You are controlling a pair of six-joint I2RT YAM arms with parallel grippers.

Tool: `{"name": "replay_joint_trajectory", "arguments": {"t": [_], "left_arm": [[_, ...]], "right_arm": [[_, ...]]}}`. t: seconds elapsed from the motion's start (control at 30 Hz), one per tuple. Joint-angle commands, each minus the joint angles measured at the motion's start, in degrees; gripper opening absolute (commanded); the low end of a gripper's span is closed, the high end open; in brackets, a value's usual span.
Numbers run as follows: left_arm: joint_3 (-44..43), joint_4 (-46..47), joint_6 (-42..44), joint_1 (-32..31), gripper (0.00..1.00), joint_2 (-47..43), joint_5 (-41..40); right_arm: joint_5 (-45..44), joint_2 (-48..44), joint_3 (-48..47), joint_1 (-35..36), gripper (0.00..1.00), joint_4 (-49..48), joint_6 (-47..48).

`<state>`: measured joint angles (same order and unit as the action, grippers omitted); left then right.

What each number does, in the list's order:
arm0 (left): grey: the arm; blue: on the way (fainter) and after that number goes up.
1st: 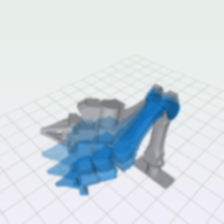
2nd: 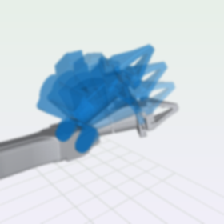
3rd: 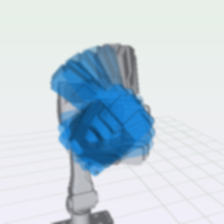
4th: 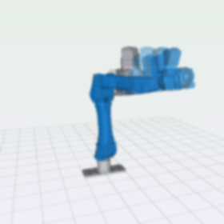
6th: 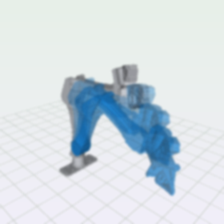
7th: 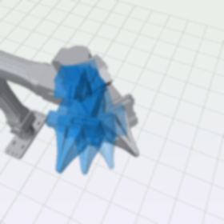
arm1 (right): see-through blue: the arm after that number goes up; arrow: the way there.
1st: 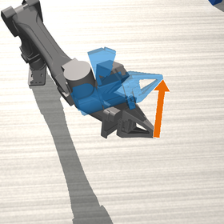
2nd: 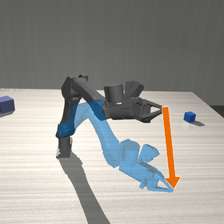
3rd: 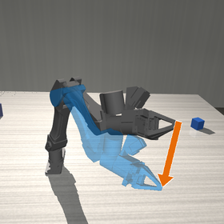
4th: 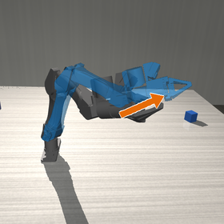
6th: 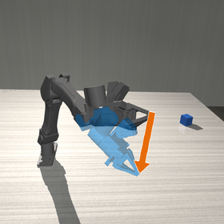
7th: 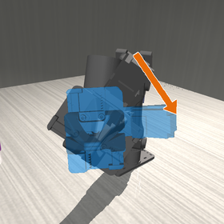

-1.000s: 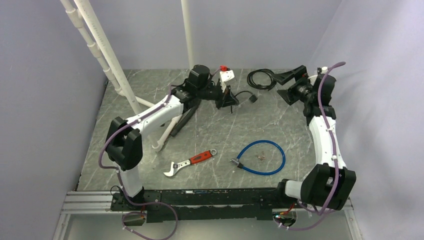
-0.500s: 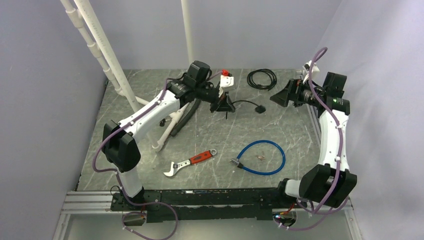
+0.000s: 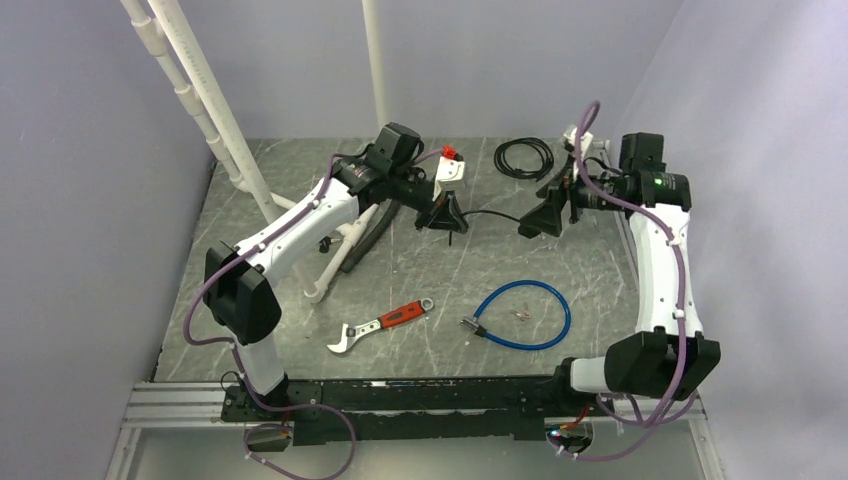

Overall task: Lock with the key
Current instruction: Pick up the lock from the center of the board.

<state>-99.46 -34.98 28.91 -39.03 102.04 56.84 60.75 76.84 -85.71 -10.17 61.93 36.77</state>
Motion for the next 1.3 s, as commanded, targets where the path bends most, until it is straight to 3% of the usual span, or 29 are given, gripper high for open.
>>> {"name": "replay_joint_trajectory", "arguments": {"t": [0.0,0.27,0.53,0.97,1.27], "left_arm": [[-2.0,0.7,2.1,-0.1,0.0,-2.8,4.1],[-0.8,0.2,3.7,0.0,0.0,-4.4,4.2],[-0.6,-0.2,4.7,0.6,0.0,-4.9,4.4],[-0.6,0.2,4.7,1.1,0.0,-4.7,4.9],[0.2,1.4,4.2,1.2,0.0,-5.1,5.0]], "right_arm": [[2.5,-0.1,-1.7,4.9,0.86,7.3,15.3],[-2.2,3.4,-4.3,13.0,0.59,13.3,27.0],[-8.9,2.8,-2.1,14.6,0.53,16.0,38.3],[-11.3,2.4,-1.0,14.7,0.5,18.4,41.8],[-11.7,2.5,-0.7,14.7,0.29,18.1,41.9]]}}
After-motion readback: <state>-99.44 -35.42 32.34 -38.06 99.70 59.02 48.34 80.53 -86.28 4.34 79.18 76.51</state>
